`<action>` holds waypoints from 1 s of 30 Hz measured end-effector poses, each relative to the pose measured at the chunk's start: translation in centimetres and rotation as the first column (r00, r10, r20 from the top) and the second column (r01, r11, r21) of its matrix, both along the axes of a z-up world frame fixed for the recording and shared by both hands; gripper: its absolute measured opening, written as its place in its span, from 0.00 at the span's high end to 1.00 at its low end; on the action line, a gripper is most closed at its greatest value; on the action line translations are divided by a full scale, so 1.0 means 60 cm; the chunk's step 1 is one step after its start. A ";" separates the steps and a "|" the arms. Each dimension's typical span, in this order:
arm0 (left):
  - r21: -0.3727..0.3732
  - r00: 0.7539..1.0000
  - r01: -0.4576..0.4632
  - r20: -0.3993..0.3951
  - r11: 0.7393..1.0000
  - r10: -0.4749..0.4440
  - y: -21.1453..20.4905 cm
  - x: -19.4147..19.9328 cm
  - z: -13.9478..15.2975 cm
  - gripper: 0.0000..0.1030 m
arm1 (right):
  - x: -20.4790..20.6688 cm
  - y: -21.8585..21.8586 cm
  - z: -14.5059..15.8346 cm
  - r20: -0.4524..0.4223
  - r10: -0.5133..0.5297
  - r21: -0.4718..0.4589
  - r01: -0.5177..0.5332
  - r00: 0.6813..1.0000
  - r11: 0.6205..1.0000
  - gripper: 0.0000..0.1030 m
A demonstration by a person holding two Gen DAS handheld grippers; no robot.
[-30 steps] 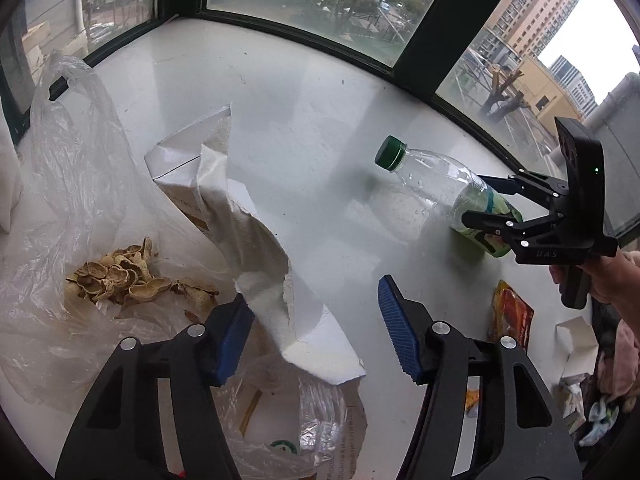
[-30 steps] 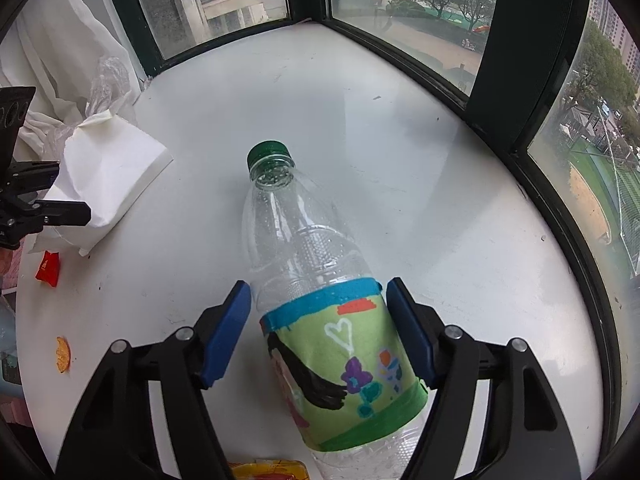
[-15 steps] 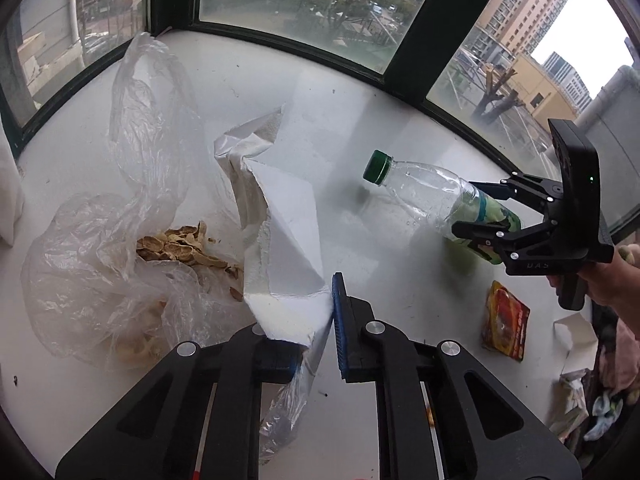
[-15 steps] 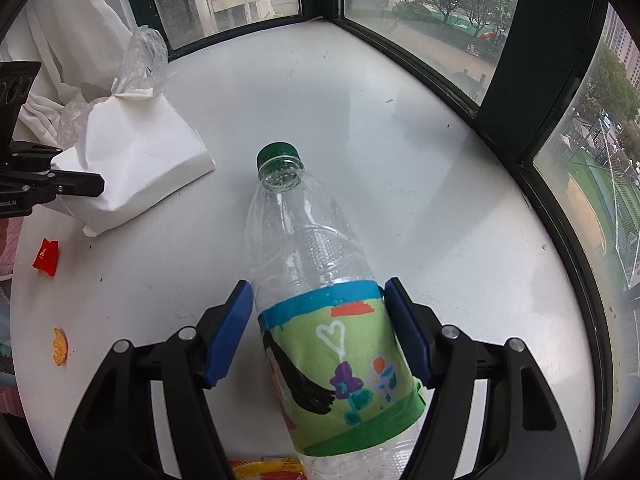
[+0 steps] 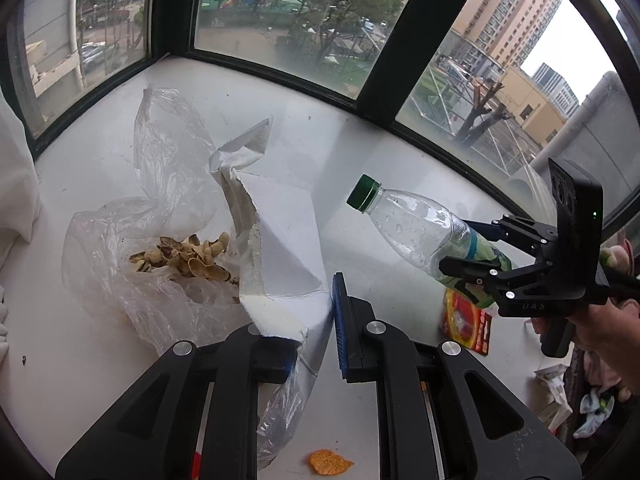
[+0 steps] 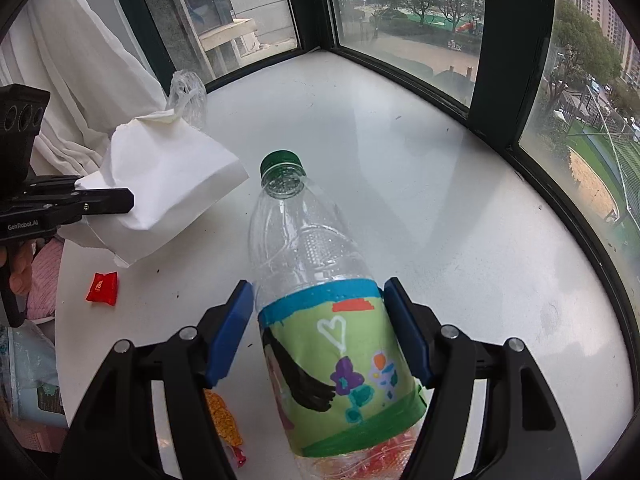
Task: Collect trash
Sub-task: 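Lift the bottle with the right tool while the left tool grasps the white paper bag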
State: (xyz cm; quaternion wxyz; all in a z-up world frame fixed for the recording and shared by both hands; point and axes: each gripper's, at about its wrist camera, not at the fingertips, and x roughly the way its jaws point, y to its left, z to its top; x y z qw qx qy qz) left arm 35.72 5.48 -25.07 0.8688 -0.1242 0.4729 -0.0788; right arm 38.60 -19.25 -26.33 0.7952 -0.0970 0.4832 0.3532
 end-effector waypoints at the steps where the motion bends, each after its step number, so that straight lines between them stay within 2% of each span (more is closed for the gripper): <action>1: -0.002 1.000 -0.001 0.001 1.000 0.001 -0.002 -0.006 0.004 0.87 | -0.010 0.001 0.004 -0.004 -0.003 0.007 0.003 1.000 1.000 0.37; 8: 0.007 1.000 0.027 -0.016 1.000 -0.027 -0.029 -0.047 0.015 0.87 | -0.087 0.012 0.032 -0.039 -0.029 0.049 0.031 0.999 0.998 0.37; 10: 0.051 0.999 0.031 -0.018 0.998 -0.030 -0.041 -0.063 0.019 0.80 | -0.106 0.016 0.039 -0.043 -0.030 0.048 0.032 0.999 0.998 0.37; 11: 0.052 0.999 0.031 -0.020 0.998 -0.030 -0.044 -0.070 0.020 0.70 | -0.116 0.018 0.042 -0.045 -0.029 0.045 0.031 0.999 0.998 0.37; 13: 0.023 0.999 0.033 -0.013 0.999 -0.032 -0.046 -0.081 0.024 0.70 | -0.133 0.019 0.048 -0.052 -0.029 0.042 0.031 0.998 0.999 0.37; 14: 0.028 0.999 0.035 -0.008 0.999 -0.035 -0.049 -0.087 0.027 0.77 | -0.141 0.019 0.050 -0.053 -0.028 0.039 0.031 0.998 0.999 0.37; 15: 0.031 0.999 0.040 -0.007 0.999 -0.040 -0.052 -0.091 0.028 0.92 | -0.148 0.019 0.053 -0.053 -0.031 0.038 0.033 0.998 0.999 0.37; 18: 0.028 0.998 0.064 -0.016 0.998 -0.063 -0.059 -0.095 0.025 1.00 | -0.161 0.016 0.057 -0.057 -0.041 0.038 0.043 0.998 0.998 0.37; 24: 0.020 0.996 0.072 -0.043 0.997 -0.071 -0.057 -0.095 0.006 1.00 | -0.173 0.008 0.063 -0.043 -0.061 0.027 0.062 0.997 0.998 0.37; 30: 0.004 0.998 0.053 -0.030 0.999 -0.053 -0.062 -0.105 0.010 1.00 | -0.173 0.003 0.060 -0.044 -0.059 0.015 0.060 0.997 0.998 0.37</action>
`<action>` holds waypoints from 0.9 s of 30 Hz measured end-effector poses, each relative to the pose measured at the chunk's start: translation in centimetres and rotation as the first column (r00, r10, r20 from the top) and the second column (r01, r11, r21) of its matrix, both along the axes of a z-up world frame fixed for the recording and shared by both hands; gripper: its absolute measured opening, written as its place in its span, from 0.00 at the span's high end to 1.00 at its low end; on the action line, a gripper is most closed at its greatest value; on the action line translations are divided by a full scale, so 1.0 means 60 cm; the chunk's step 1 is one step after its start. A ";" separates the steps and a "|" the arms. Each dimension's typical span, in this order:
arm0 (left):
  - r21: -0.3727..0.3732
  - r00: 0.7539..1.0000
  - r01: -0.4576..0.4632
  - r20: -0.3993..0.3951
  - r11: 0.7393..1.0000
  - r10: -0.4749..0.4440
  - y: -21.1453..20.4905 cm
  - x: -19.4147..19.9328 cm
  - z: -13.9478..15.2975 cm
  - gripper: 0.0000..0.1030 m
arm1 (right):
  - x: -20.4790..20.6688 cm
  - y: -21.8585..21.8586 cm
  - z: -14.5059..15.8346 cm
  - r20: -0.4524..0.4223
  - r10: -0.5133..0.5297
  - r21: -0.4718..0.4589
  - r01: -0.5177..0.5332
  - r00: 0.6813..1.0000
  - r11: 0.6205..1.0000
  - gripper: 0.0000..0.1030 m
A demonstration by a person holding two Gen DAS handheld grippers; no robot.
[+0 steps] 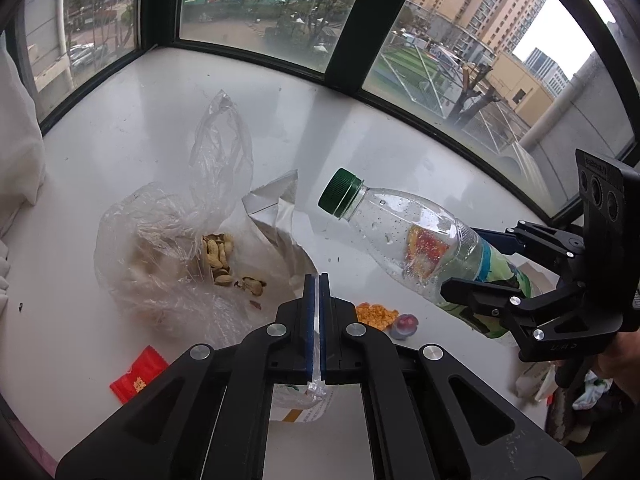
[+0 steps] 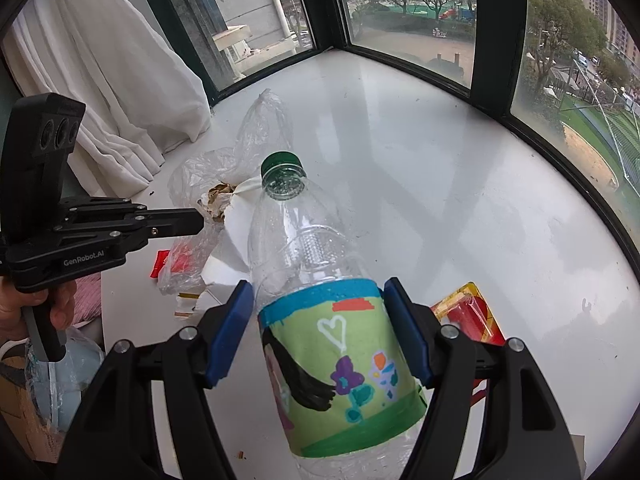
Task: Collect trash
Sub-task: 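Lift the bottle with the right tool while the left tool grasps the white paper bag, then lift the white paper bag with the left tool while the right tool holds the bottle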
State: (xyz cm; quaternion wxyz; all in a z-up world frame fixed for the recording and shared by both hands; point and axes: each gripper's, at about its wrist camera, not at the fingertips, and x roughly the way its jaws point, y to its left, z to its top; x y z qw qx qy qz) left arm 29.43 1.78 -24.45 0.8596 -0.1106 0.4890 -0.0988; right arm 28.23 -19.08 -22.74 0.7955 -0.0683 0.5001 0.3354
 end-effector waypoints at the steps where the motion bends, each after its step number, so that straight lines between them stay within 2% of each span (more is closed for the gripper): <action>1: -0.004 1.000 -0.003 -0.004 1.000 0.003 -0.001 -0.001 -0.001 1.00 | -0.001 0.000 -0.001 -0.003 0.002 0.000 -0.002 1.000 1.000 0.37; 2: 0.001 1.000 -0.007 -0.005 1.000 0.007 -0.002 -0.001 -0.001 0.99 | -0.001 0.000 -0.002 -0.004 0.003 0.000 -0.003 1.000 1.000 0.37; 6: 0.013 1.000 -0.011 -0.022 1.000 0.011 -0.005 0.004 -0.007 0.76 | -0.002 0.004 -0.008 -0.008 0.007 0.001 -0.007 1.000 1.000 0.37; 9: 0.014 1.000 -0.005 -0.025 1.000 0.006 -0.009 0.013 -0.012 0.67 | -0.004 0.002 -0.016 -0.015 0.000 0.003 0.001 1.000 1.000 0.37; 12: 0.019 0.999 0.013 -0.031 1.000 -0.013 -0.021 0.025 -0.017 0.62 | -0.001 -0.002 -0.026 -0.023 -0.018 -0.003 0.018 1.000 1.000 0.37; 18: 0.048 0.996 0.052 -0.078 0.997 -0.048 -0.048 0.048 -0.053 0.61 | 0.005 -0.009 -0.042 -0.035 -0.050 -0.007 0.050 0.998 0.999 0.37; 19: 0.047 0.995 0.061 -0.077 0.997 -0.057 -0.051 0.050 -0.056 0.63 | 0.006 -0.010 -0.044 -0.037 -0.055 -0.008 0.055 0.998 0.998 0.37; 20: 0.048 0.995 0.069 -0.073 0.996 -0.066 -0.054 0.051 -0.058 0.73 | 0.007 -0.011 -0.045 -0.039 -0.059 -0.007 0.059 0.998 0.998 0.37; 21: 0.050 0.995 0.081 -0.070 0.995 -0.077 -0.057 0.053 -0.060 0.76 | 0.008 -0.012 -0.047 -0.040 -0.062 -0.006 0.062 0.997 0.998 0.37; 27: 0.071 0.990 0.130 -0.059 0.989 -0.126 -0.072 0.055 -0.058 0.79 | 0.005 -0.016 -0.048 -0.037 -0.078 -0.005 0.078 0.996 0.997 0.37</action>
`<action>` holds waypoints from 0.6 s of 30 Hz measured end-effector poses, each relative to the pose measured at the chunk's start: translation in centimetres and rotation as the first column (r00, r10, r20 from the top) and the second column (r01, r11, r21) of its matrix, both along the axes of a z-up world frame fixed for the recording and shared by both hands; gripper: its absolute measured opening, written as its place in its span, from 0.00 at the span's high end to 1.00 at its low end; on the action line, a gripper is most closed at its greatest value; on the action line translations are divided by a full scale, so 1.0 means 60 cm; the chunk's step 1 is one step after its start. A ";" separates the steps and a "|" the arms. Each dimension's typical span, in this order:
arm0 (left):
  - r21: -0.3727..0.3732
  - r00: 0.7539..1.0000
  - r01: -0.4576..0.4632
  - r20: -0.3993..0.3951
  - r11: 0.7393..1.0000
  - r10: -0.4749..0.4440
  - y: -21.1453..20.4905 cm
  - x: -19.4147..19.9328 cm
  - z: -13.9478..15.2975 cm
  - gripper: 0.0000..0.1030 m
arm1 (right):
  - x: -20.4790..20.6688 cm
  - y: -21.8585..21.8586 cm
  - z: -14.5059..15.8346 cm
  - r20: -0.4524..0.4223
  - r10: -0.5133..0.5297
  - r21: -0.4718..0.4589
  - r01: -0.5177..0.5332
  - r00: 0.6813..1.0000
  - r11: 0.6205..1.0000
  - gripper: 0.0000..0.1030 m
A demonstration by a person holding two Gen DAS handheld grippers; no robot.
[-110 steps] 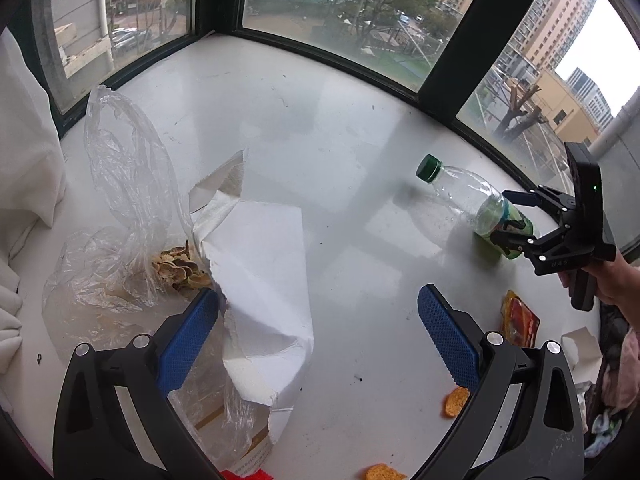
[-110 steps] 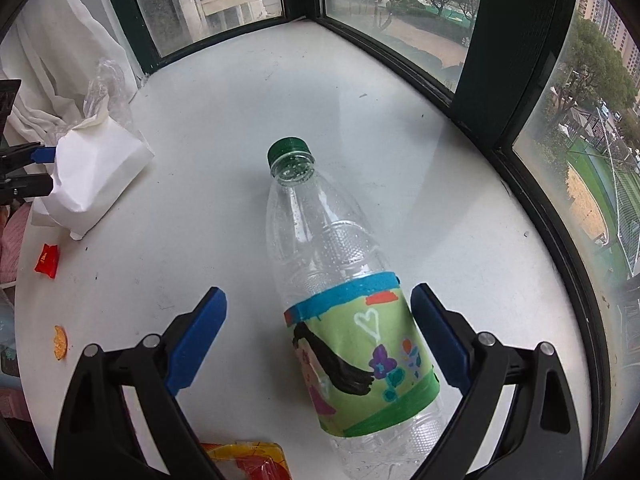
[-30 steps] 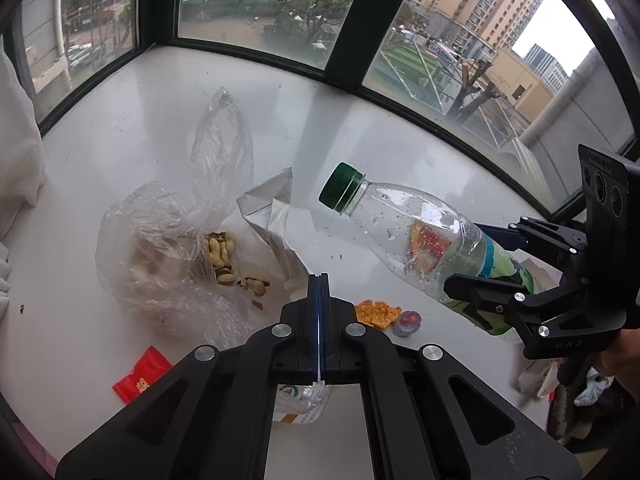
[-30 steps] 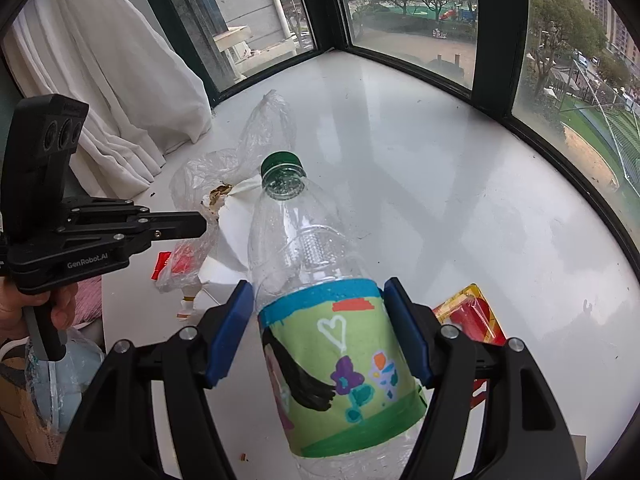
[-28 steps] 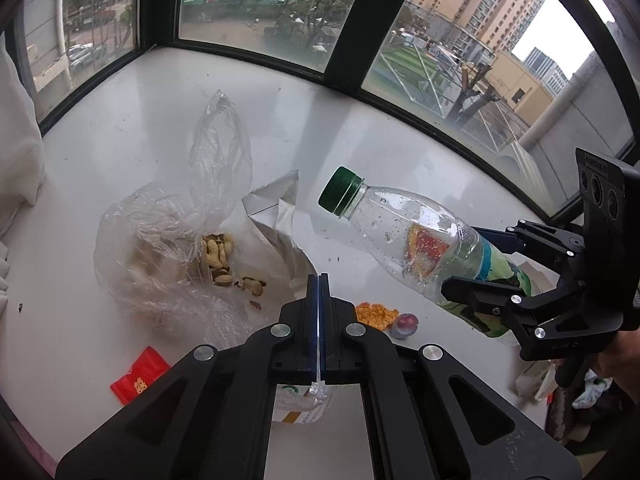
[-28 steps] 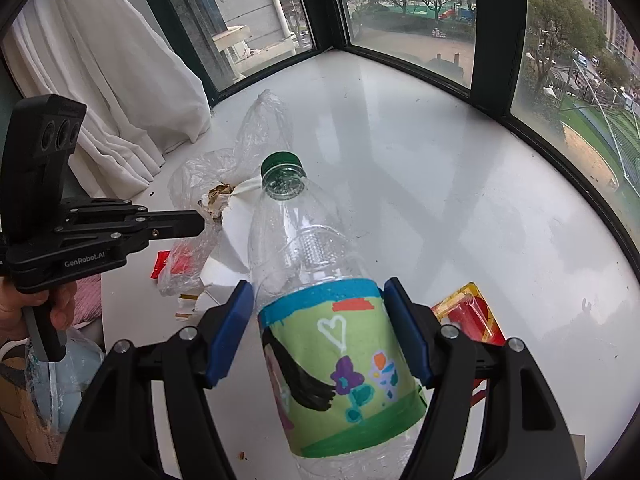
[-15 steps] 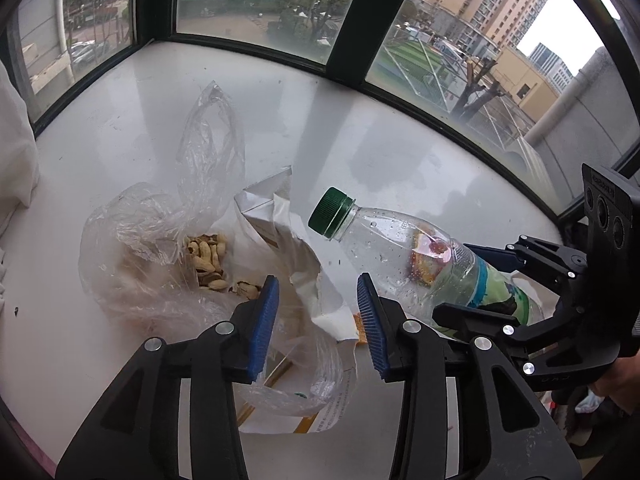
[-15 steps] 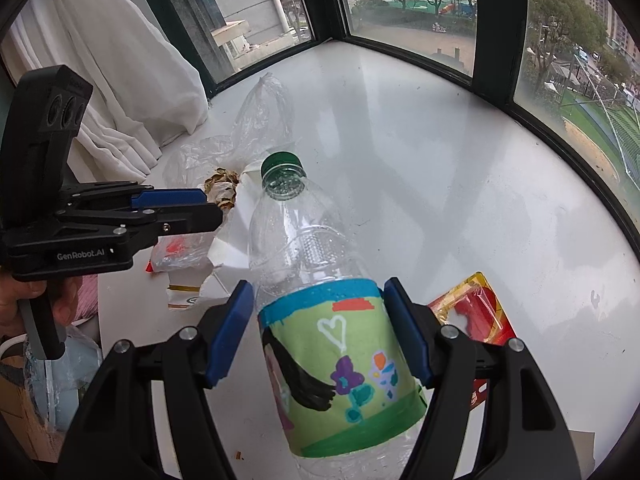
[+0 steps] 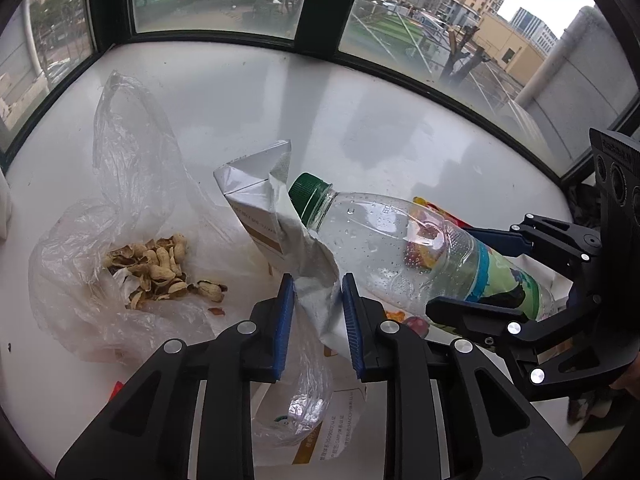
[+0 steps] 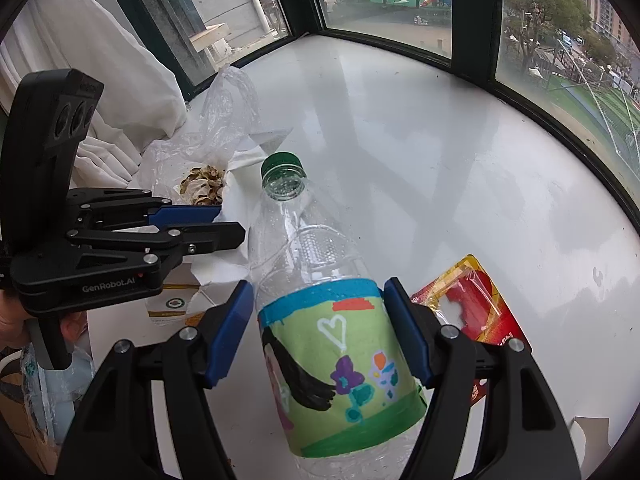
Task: Collect trash
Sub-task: 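Lift the white paper bag with the left tool while the right tool holds the bottle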
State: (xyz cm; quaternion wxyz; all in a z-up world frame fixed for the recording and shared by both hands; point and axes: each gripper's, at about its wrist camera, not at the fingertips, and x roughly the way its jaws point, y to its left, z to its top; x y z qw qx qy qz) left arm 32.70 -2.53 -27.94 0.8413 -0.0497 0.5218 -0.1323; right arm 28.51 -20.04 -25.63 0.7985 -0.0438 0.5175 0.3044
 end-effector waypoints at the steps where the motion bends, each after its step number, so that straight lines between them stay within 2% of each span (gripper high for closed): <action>1: -0.003 1.000 0.003 0.007 1.000 -0.003 0.000 -0.003 0.005 0.79 | -0.002 -0.002 0.001 0.000 -0.005 0.003 0.005 1.000 1.000 0.37; 6: -0.043 0.999 -0.001 0.053 0.999 0.004 0.000 -0.023 0.048 0.79 | -0.015 -0.014 0.031 0.020 -0.026 0.030 0.026 0.999 0.999 0.37; 18: -0.104 0.988 0.001 0.154 0.995 0.015 -0.009 -0.112 0.171 0.79 | -0.104 -0.050 0.153 0.129 -0.077 0.030 0.074 0.989 0.997 0.37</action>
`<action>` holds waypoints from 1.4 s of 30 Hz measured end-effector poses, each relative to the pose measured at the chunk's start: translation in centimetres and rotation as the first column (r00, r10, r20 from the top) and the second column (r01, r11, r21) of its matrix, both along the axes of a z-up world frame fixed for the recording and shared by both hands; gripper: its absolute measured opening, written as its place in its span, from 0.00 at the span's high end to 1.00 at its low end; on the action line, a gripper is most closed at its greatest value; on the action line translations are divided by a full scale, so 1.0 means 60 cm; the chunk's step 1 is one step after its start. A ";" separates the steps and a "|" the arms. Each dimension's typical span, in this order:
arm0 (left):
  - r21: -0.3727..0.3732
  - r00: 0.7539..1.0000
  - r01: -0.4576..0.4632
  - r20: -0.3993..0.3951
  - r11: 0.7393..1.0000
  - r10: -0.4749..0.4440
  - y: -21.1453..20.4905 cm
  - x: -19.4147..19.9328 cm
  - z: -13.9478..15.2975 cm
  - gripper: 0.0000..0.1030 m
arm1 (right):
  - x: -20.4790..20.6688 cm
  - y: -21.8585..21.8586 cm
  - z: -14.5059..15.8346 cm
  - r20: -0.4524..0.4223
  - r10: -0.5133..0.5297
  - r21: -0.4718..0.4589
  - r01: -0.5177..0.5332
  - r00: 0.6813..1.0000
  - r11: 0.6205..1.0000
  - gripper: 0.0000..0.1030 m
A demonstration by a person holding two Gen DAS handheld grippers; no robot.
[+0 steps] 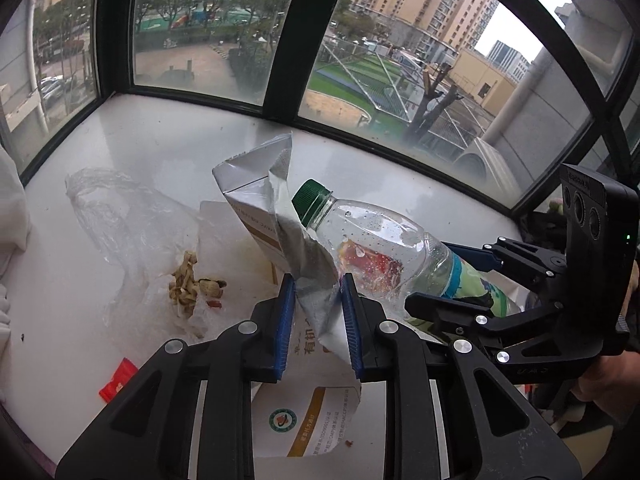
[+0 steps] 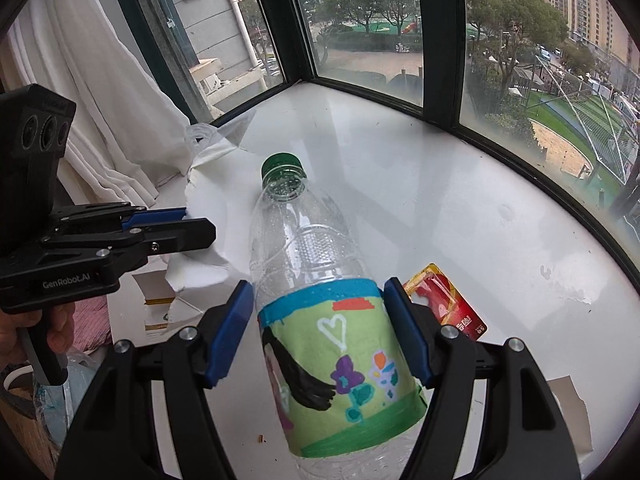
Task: Collect trash
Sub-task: 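Lift the white paper bag with the left tool while the right tool holds the bottle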
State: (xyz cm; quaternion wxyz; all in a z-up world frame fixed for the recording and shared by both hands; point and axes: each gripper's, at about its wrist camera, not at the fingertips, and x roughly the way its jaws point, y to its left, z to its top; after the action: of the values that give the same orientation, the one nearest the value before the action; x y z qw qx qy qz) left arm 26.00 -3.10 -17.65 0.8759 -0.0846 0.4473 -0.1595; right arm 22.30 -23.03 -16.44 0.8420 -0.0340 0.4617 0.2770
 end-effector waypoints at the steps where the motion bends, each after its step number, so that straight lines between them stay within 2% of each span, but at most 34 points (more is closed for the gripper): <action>1: -0.004 1.000 0.000 0.006 1.000 0.000 0.000 -0.007 0.008 0.79 | -0.007 -0.004 0.007 0.005 -0.002 0.001 0.002 1.000 1.000 0.37; 11: 0.011 0.998 0.012 0.058 1.000 -0.013 -0.002 -0.055 0.074 0.79 | -0.059 -0.016 0.055 0.032 -0.021 0.036 0.020 0.999 0.999 0.37; 23: 0.027 0.995 -0.026 0.101 0.999 0.023 0.022 -0.092 0.133 0.79 | -0.083 -0.002 0.055 0.036 -0.002 0.053 0.000 0.999 0.999 0.37; 37: 0.039 0.987 -0.084 0.143 0.996 0.078 0.038 -0.158 0.168 0.79 | -0.123 0.029 0.067 0.062 0.061 0.061 -0.065 0.996 0.996 0.37; 42: 0.033 0.981 -0.124 0.153 0.992 0.118 0.066 -0.205 0.169 0.79 | -0.143 0.058 0.073 0.077 0.097 0.064 -0.102 0.992 0.993 0.37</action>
State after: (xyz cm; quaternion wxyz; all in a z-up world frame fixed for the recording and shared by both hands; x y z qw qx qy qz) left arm 13.72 0.84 -7.50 0.9168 -0.0807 0.3774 -0.1024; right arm 13.74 -19.52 -12.05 0.8443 -0.0385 0.4183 0.3328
